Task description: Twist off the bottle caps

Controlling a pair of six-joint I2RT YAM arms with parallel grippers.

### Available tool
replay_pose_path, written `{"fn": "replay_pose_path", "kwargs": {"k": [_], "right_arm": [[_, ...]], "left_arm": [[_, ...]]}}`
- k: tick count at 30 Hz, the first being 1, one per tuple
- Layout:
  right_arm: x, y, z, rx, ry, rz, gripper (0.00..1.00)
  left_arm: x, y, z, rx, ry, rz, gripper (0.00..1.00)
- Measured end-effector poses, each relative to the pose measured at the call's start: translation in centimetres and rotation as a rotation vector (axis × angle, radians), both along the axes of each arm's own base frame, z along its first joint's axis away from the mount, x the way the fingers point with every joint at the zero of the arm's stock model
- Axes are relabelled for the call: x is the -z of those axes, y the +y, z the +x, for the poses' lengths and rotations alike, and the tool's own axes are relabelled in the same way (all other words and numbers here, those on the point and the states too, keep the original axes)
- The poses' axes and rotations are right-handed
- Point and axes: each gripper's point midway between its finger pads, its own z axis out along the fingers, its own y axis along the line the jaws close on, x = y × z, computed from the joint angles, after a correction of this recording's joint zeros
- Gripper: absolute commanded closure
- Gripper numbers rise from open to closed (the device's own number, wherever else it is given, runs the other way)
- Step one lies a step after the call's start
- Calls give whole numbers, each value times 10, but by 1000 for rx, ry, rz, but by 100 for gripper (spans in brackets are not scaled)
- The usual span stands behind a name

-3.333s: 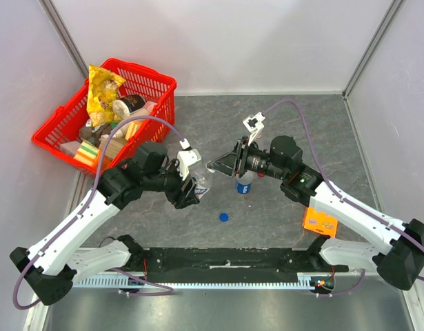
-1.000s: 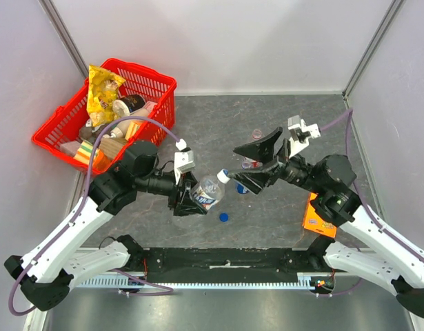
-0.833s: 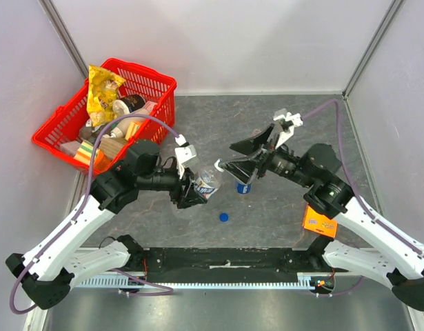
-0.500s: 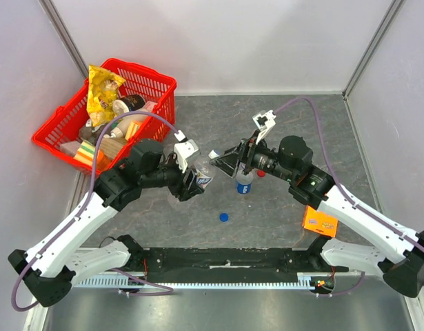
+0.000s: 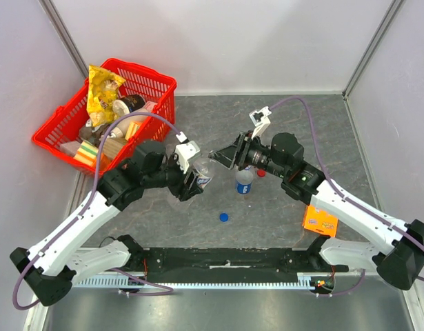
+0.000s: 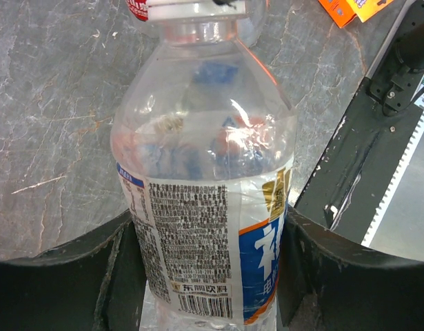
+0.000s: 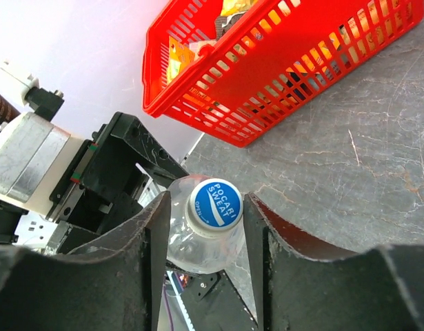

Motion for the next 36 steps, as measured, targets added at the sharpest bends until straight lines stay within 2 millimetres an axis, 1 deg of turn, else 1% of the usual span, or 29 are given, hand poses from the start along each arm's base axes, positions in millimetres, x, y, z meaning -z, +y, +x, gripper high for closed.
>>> {"fn": "replay_pose_path", "kwargs": {"k": [2, 6, 8, 12, 14, 15, 26, 32, 36], "right_arm": [[1, 1, 2, 4, 9, 7, 59], [6, 1, 4, 12, 30, 12, 63], [7, 1, 5, 12, 36, 15, 68], [7, 2, 5, 10, 39, 18, 81], [8, 2, 6, 7, 40, 18, 96], [8, 2, 6, 7, 41, 19, 100], [4, 3, 2, -24, 19, 43, 100], [-8, 0, -12, -74, -40, 78, 100], [-20, -3, -24, -116, -105, 112, 100]], "left_arm": [[0, 1, 1, -3, -4, 3, 74], [3, 2, 0, -6, -3, 10, 74], [4, 2, 0, -6, -2, 11, 74], [4, 3, 1, -9, -3, 13, 75], [4, 3, 1, -11, -4, 15, 76], [4, 3, 1, -13, -5, 16, 76], [0, 5, -2, -8, -13, 3, 78], [-9, 2, -13, 38, -21, -49, 78], [-18, -2, -22, 80, -23, -96, 78]]}}
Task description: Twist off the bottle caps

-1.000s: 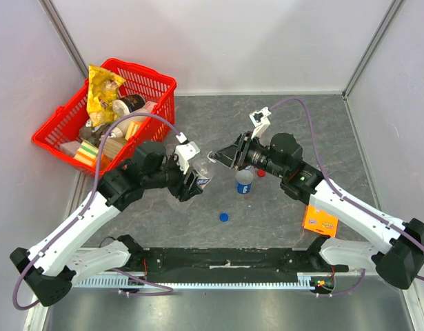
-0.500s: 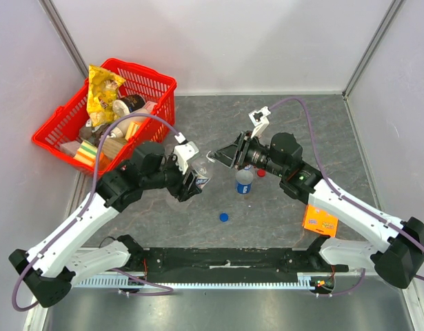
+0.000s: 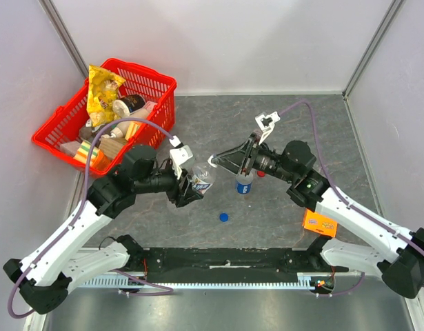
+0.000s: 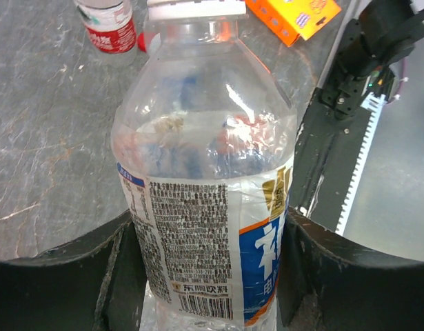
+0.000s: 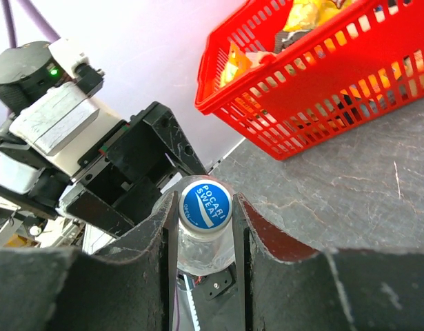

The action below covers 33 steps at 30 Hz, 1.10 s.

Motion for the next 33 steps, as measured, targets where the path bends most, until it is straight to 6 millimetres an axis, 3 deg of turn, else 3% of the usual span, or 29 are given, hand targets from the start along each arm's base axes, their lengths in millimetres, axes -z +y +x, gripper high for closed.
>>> {"fn": "replay_pose_path", "kwargs": {"k": [17, 33], "right_arm": [[-35, -17, -46, -145, -289, 51, 100], [-73, -35, -107, -335, -598, 195, 100]], "left_arm": [[-26, -24, -40, 240, 64, -159, 78], [-64, -38, -100, 641, 244, -353, 81]]}}
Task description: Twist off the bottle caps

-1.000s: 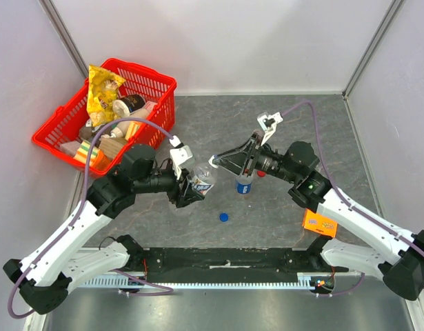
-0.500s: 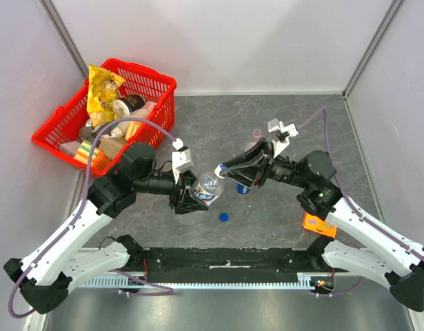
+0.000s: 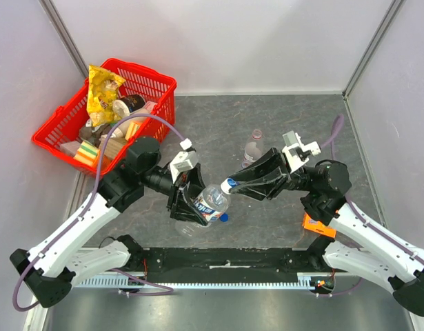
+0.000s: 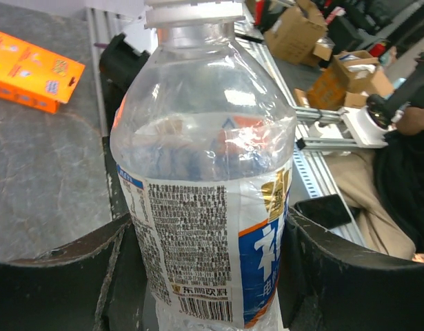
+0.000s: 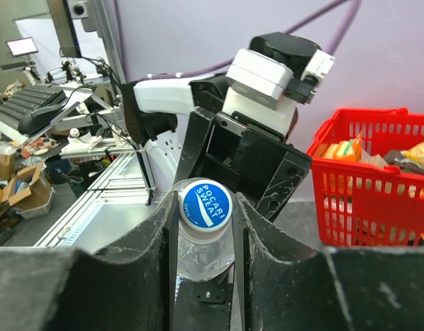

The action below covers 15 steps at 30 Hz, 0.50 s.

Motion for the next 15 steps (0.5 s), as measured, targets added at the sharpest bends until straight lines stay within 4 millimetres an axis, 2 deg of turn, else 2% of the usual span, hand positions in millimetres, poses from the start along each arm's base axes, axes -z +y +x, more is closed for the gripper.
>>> {"fn": "replay_pose_path", "kwargs": {"k": [6, 11, 13, 15], "right_arm": [[-7, -5, -14, -49, -81, 38, 100], [-7, -7, -20, -67, -120, 55, 100], [-7, -7, -20, -66, -126, 57, 97], [-7, -7, -20, -62, -127, 57, 89]], "left_arm": [[-11, 1, -11, 91, 50, -32, 82], [-12, 1, -15, 133, 82, -31, 82], [-13, 1, -15, 137, 84, -32, 82], [-12, 1, -15, 137, 85, -32, 82]]}}
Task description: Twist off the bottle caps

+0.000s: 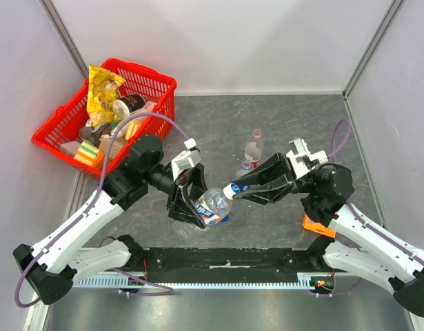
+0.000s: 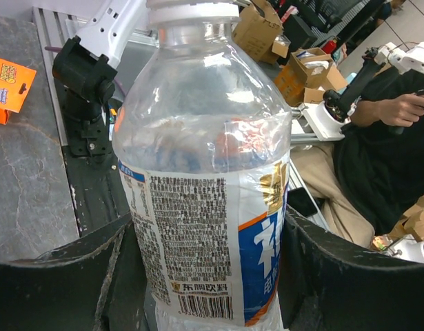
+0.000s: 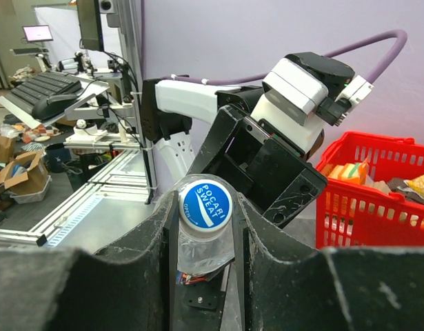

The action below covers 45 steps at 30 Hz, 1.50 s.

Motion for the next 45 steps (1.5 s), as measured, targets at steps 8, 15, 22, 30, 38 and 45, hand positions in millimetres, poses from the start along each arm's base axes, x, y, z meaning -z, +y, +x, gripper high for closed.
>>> {"fn": "replay_pose_path", "kwargs": {"k": [8, 15, 22, 30, 38, 45], "right_arm": [[2, 1, 14, 88, 80, -71, 32], [-4, -4, 31, 200, 129, -77, 2], [-3, -1, 46, 257, 185, -116, 2], [14, 3, 79, 388, 319, -200, 2], [45, 7, 111, 510, 459, -273, 2], [89, 30, 137, 523, 614, -367, 8]], "left_arm": [[7, -3, 9, -56, -23, 14, 87], [27, -5, 23, -168, -50, 92, 89], [50, -4, 48, -323, -98, 196, 98], [75, 6, 90, -557, -188, 332, 98], [91, 23, 120, -733, -250, 446, 98], [106, 43, 146, -913, -328, 528, 98]]}}
